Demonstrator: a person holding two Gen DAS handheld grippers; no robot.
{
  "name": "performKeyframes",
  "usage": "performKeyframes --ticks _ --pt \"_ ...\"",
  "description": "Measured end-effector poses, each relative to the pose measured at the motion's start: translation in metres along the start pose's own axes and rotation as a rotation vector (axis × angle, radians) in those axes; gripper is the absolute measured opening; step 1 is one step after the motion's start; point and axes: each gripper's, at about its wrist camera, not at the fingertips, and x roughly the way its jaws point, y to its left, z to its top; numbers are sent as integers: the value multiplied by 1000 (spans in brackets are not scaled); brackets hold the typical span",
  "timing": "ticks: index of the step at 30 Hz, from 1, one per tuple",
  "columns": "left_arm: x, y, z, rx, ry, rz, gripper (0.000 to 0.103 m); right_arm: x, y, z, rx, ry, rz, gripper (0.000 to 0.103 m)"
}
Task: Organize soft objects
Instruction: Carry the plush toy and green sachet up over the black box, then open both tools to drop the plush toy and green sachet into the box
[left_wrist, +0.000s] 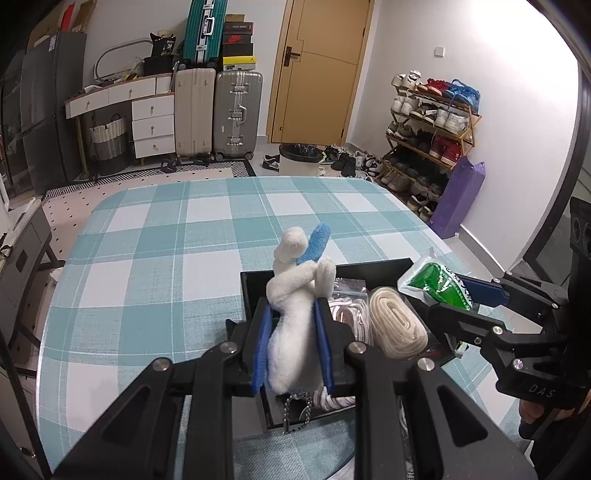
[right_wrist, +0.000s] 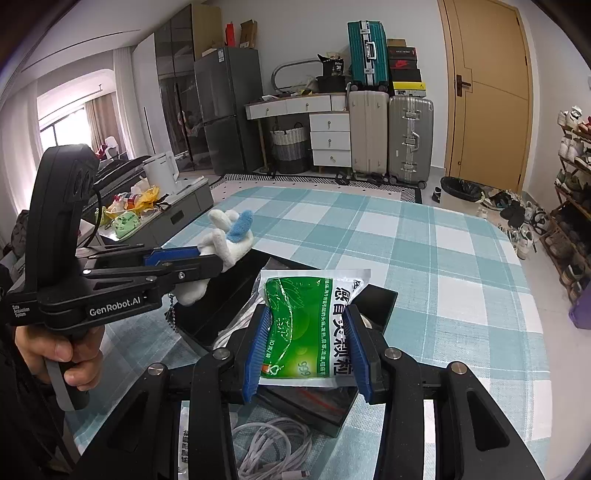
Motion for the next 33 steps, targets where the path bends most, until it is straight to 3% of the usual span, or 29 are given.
performKeyframes --ticks 15,22,29,33 --pt "26 -5 -8 24 59 -1 21 26 1 -1 -3 36 2 40" --pt "32 -17 -13 100 87 44 22 44 -4 -6 -12 77 -11 40" --pt "31 -27 -20 143 120 36 21 51 -5 -10 -44 107 -31 41" --pt "30 -25 -19 113 126 12 19 51 -5 -10 -51 115 -29 40"
